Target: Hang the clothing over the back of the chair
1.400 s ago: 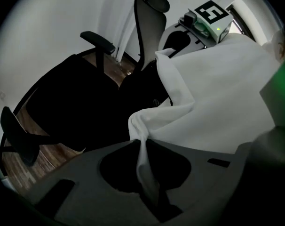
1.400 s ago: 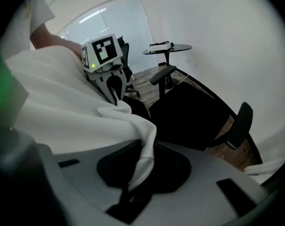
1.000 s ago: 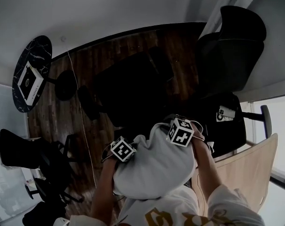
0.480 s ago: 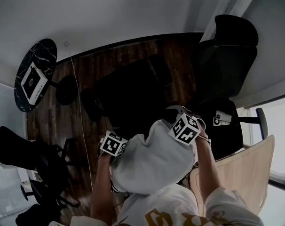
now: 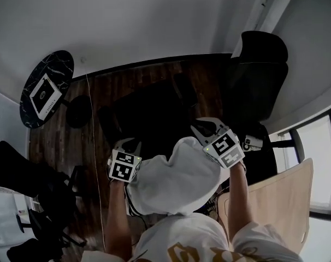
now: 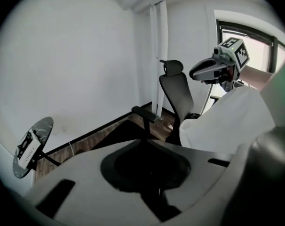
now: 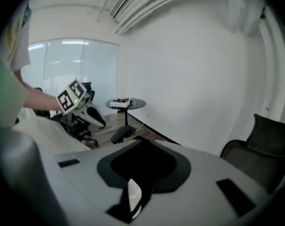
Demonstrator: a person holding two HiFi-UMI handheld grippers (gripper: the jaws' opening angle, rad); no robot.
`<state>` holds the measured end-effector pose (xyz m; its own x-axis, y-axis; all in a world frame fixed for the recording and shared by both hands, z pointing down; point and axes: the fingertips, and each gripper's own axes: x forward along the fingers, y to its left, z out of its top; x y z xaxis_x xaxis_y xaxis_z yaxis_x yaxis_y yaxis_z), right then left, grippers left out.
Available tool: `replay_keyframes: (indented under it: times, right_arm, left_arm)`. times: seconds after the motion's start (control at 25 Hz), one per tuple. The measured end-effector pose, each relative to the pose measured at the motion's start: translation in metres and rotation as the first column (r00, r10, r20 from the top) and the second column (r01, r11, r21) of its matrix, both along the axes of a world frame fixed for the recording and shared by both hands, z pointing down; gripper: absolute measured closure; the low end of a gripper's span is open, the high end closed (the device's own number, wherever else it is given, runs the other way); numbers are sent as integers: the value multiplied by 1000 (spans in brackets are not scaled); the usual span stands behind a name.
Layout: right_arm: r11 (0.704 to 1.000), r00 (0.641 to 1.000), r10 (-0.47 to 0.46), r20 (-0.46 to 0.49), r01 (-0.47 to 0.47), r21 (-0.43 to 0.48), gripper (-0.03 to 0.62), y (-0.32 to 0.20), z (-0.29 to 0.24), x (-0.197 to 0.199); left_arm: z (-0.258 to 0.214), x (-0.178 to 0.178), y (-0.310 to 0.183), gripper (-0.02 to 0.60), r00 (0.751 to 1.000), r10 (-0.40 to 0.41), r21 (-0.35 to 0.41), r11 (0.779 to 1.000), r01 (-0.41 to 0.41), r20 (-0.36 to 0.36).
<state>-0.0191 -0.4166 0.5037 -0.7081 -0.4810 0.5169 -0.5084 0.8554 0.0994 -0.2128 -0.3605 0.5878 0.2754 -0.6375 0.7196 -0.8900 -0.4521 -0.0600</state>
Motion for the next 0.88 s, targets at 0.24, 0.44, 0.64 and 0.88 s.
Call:
replay_keyframes:
  times: [0.24, 0.44, 0.64, 0.88]
  right_arm:
    - [996, 935, 73, 347, -83, 15, 568, 33, -79, 12]
    - [989, 805, 142, 577, -140, -48, 582, 70, -114, 18]
    - [974, 843, 185, 505, -224, 17, 582, 115, -107, 24]
    - [950, 842, 242, 483, -307, 60, 582, 170, -108, 28]
  left_arm:
    - [-56, -7, 20, 560, 979, -121, 116, 983, 141, -163]
    - [-104, -6, 48, 561, 954, -135, 239, 950, 202, -269]
    - [-133, -4, 87, 561, 930, -134, 307, 919, 246, -343]
    - [-152, 7, 143, 561, 916, -93, 358, 901, 244, -391]
